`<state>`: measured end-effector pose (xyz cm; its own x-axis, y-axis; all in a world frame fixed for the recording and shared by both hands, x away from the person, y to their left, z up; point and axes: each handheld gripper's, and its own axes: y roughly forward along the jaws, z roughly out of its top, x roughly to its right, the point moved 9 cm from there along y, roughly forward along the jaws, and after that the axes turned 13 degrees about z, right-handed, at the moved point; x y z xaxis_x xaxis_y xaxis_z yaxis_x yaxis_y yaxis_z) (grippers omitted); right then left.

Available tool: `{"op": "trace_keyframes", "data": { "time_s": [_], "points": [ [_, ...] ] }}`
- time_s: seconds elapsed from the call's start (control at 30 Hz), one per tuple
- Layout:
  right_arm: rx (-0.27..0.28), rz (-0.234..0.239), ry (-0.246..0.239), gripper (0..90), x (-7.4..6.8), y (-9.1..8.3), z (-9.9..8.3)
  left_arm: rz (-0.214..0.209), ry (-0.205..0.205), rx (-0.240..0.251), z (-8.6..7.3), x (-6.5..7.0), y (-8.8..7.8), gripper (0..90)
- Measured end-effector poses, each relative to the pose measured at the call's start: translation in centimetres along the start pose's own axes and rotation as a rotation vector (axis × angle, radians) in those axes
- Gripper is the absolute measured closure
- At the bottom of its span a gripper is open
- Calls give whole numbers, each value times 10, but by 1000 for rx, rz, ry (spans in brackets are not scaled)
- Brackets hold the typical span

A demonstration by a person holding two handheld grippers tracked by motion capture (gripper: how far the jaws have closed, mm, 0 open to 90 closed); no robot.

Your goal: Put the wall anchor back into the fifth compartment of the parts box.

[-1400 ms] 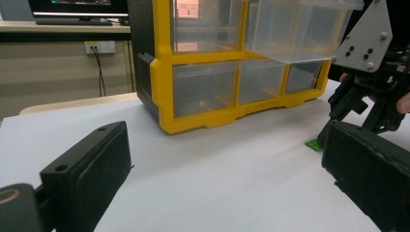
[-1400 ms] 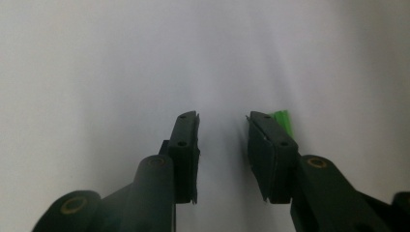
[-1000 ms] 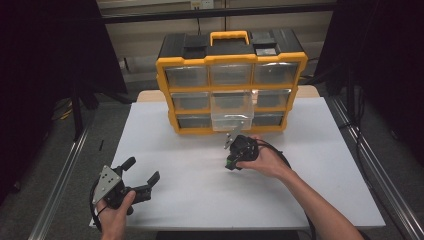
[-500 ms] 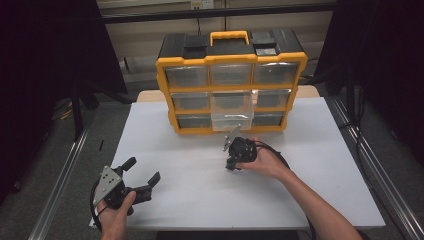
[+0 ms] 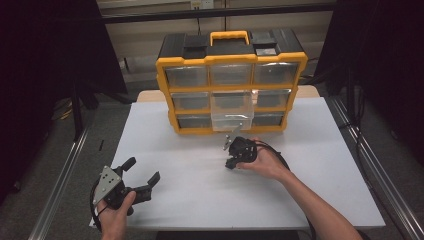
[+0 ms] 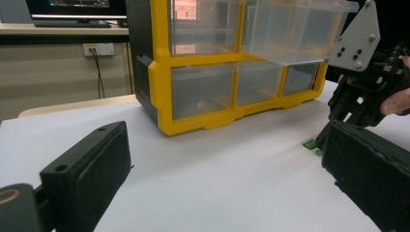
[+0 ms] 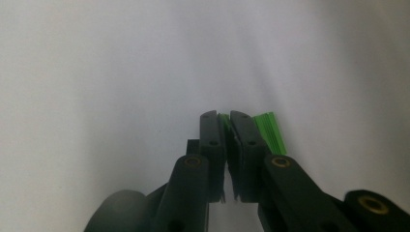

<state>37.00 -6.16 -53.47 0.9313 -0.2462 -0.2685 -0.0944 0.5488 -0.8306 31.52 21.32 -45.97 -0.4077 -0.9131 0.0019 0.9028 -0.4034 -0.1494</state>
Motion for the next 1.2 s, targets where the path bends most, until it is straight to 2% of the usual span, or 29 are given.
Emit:
{"op": "trace_keyframes", "data": {
  "time_s": [0.07, 0.13, 0.2, 0.27, 0.3, 0.33, 0.4, 0.5, 0.8, 0.93, 1.07, 1.1, 1.2],
  "points": [
    [43, -1, -43, 846, 1, -6, 4, -1, 10, 0, 0, -1, -1, 35],
    [83, 10, -27, 846, -3, -12, 7, 4, 9, -4, 0, -1, 0, 35],
    [116, 9, -40, 846, -3, -18, 9, -2, -10, 7, 0, 0, 1, 35],
    [154, 15, -37, 846, -6, -25, 11, -5, 2, 0, -1, -1, 0, 35],
    [191, 20, -29, 846, -9, -32, 13, -9, 3, -5, -1, -1, 0, 35],
    [191, 20, -29, 846, -9, -32, 13, -16, 4, -9, -2, 0, 0, 35],
    [225, 27, -30, 846, -12, -38, 14, -3, 7, -5, -1, -1, 1, 35],
    [278, 37, -53, 846, -17, -47, 19, -4, 13, -10, -2, -2, 1, 35],
    [370, 61, -80, 847, -31, -70, 28, -15, -3, -9, -1, 0, 0, 35],
    [401, 58, -96, 847, -35, -82, 32, -3, -9, -7, 0, -1, 0, 35],
    [458, 43, -110, 847, -39, -103, 41, -1, -12, -4, 0, -2, 1, 35],
    [470, 39, -118, 847, -40, -107, 42, 4, 2, -5, 0, -3, 0, 35],
    [514, 23, -140, 847, -43, -126, 50, 4, -15, -6, 0, -2, 1, 35]
  ]
}}
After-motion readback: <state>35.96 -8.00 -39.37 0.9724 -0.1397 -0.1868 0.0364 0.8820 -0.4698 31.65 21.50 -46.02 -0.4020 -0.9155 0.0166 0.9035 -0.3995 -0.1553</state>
